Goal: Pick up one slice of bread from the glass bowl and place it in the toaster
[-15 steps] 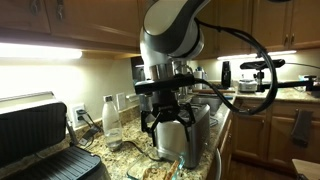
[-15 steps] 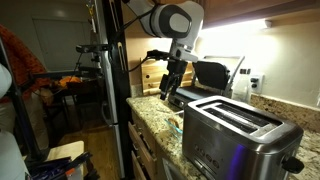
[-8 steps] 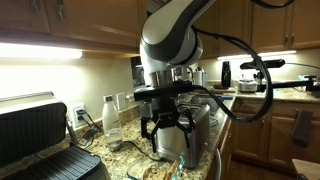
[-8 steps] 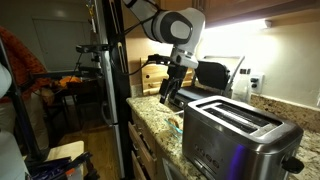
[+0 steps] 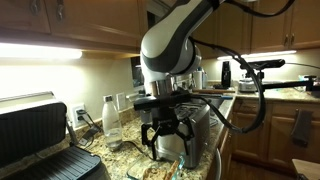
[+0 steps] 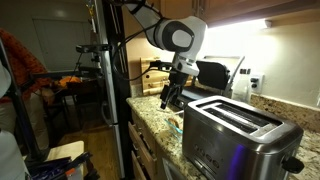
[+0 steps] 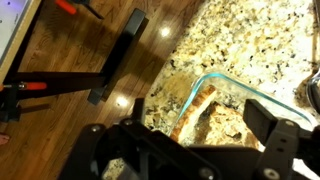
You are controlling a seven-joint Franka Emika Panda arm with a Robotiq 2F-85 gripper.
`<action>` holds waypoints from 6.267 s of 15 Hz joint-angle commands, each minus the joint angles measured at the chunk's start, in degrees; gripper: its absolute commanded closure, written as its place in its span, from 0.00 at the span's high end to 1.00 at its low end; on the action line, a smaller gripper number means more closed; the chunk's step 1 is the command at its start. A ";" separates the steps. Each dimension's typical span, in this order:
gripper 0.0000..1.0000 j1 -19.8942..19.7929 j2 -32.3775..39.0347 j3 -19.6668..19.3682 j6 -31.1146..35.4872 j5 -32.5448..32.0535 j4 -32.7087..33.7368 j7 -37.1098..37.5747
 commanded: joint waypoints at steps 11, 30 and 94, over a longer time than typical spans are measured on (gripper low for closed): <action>1.00 1.01 5.25 -2.33 5.22 3.88 -0.79 -1.53; 1.00 1.12 9.96 -4.29 2.01 2.91 4.30 0.46; 0.08 -1.14 -2.17 -9.19 -24.92 -16.79 22.23 12.00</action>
